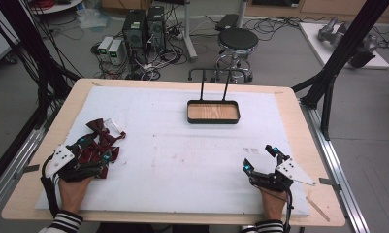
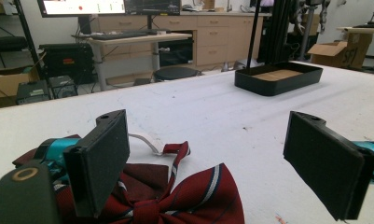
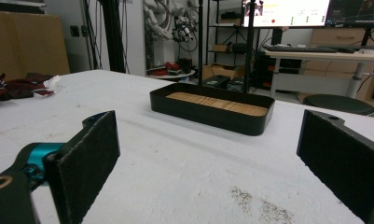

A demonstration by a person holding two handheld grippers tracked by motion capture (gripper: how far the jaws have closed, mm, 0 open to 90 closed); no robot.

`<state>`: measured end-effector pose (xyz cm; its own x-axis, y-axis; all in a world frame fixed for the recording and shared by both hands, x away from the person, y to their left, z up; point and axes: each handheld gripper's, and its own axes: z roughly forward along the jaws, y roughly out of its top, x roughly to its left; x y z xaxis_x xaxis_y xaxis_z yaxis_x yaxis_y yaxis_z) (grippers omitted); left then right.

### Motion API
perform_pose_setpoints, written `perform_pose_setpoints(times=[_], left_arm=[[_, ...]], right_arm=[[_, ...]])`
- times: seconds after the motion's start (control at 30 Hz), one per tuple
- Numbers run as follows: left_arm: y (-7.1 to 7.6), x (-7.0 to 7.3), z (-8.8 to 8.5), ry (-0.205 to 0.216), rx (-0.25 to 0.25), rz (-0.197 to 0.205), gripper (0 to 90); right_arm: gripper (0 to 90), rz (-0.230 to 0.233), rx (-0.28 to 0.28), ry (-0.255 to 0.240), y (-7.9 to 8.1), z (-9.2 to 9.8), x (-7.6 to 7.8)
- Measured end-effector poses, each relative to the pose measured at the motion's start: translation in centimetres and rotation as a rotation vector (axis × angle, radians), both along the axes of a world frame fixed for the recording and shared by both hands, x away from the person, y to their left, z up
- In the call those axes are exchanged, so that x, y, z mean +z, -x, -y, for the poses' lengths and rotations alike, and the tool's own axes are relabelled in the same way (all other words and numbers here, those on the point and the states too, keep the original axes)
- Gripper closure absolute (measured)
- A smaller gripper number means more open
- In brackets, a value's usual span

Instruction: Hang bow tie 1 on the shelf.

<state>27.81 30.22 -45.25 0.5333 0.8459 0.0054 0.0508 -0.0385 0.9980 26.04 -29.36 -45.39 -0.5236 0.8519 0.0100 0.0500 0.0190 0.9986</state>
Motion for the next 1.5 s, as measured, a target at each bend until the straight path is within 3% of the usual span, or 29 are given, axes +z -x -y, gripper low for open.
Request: perform_pose_setpoints(times=[0.77,0.97,1.13,1.3,1.5], left_arm=[[0.0,0.1,-0.1,0.001,-0.004,0.002,14.4],[0.1,0.4,-0.4,-0.020,-0.011,-0.005,14.4],[-0.2,1.4,-1.5,-0.010,-0.037,-0.034,14.2],[-1.0,2.9,-2.5,-0.033,-0.077,-0.071,14.2],[-2.4,4.6,-4.1,-0.046,-0.127,-0.143,14.2]], right_arm=[[5.0,0.005,0.000,-0.004,0.0,0.1,0.0],[5.0,0.004,-0.001,-0.007,0.0,0.1,0.0],[5.0,0.003,-0.002,-0.007,0.0,0.1,0.0],[5.0,0.003,-0.001,-0.008,0.0,0.1,0.0],[5.0,0.004,0.001,-0.009,0.0,0.1,0.0]])
